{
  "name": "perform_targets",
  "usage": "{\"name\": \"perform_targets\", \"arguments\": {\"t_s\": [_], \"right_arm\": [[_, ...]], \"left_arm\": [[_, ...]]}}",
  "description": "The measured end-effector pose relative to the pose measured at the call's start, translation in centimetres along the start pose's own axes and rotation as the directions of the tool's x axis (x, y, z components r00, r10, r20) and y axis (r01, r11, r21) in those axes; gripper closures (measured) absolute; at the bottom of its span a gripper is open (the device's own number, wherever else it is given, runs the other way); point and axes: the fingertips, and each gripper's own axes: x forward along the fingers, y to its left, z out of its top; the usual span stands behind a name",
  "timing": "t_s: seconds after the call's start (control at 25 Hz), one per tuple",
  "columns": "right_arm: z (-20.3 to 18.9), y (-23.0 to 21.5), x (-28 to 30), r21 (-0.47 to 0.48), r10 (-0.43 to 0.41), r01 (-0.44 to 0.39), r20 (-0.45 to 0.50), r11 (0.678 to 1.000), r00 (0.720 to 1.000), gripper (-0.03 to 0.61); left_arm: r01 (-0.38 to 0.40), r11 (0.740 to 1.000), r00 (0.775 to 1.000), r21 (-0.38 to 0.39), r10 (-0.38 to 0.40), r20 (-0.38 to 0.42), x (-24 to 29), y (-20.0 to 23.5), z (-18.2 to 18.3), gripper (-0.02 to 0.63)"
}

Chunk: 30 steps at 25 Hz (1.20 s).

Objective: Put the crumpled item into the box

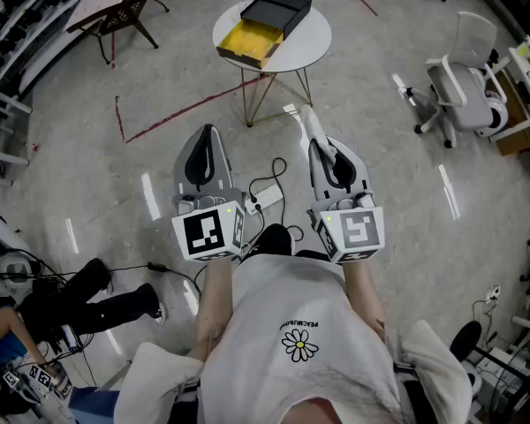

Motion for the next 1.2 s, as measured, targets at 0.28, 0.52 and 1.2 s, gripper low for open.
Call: {"name": "perform_targets", "arguments": {"t_s": [0.28, 0.52, 1.2], "right_arm": [[-0.3, -0.2, 0.0, -0.002, 0.005, -0.005, -0.006, 1.000, 1.000, 0.532], [-0.6, -0.1, -0.4, 0.063, 0.032, -0.032, -0.003, 0.998, 0.999, 0.532], [-3.3, -2.1, 3.1, 0.045, 0.066, -0.067, 0.027, 0.997, 0.997, 0.532]], "left_arm": [[0.003, 1.000, 1.000, 0.011, -0.003, -0.005, 0.3, -0.4, 0.1, 0.613], [-0.002, 1.000, 1.000, 0.022, 0.002, -0.014, -0.4, -0.6, 0.4, 0.614], [-0.042, 0.998, 0.999, 0.037, 0.041, 0.024, 3.5, 1.2, -2.6, 0.612]]}}
